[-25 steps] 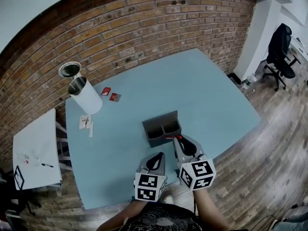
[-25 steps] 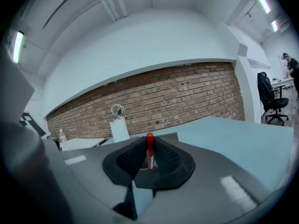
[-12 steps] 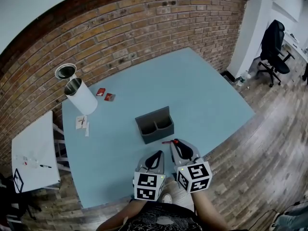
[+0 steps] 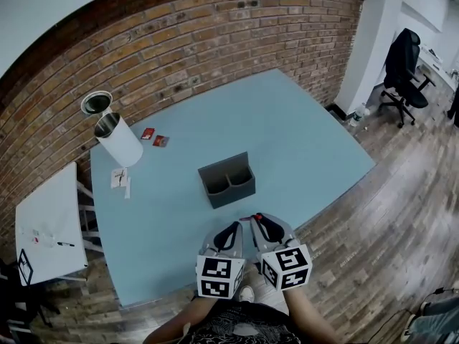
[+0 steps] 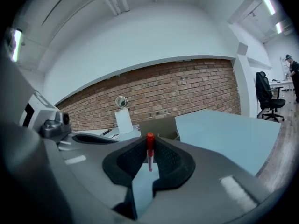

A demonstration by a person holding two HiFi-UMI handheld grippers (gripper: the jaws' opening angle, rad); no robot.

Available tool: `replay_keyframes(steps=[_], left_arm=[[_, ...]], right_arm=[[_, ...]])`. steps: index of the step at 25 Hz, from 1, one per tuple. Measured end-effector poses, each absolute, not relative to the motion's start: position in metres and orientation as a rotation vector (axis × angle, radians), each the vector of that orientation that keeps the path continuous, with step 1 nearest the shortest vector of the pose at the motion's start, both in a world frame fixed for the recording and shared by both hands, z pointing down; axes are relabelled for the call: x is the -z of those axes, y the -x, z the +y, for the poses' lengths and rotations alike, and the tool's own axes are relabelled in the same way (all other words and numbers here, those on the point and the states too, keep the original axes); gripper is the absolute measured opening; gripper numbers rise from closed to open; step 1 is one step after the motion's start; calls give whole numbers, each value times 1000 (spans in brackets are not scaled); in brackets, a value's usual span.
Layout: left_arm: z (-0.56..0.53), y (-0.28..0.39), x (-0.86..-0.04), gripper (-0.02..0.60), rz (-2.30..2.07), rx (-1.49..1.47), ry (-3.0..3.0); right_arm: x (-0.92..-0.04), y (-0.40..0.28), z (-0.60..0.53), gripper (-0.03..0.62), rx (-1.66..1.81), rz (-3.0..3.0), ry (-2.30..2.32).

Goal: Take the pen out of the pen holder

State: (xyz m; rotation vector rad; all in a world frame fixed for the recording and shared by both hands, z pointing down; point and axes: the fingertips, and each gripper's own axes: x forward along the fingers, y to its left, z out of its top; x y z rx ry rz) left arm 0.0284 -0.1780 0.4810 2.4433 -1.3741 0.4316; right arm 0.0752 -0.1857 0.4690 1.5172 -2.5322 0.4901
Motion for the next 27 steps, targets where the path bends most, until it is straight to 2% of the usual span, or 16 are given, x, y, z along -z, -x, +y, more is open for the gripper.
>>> replay_keyframes(steps=[27], left_arm=[[-163,-24,-480,-6,-1414,-404,-2442]], right_arm=[[-479,-68,-166,49,-483,-2541,-1472]])
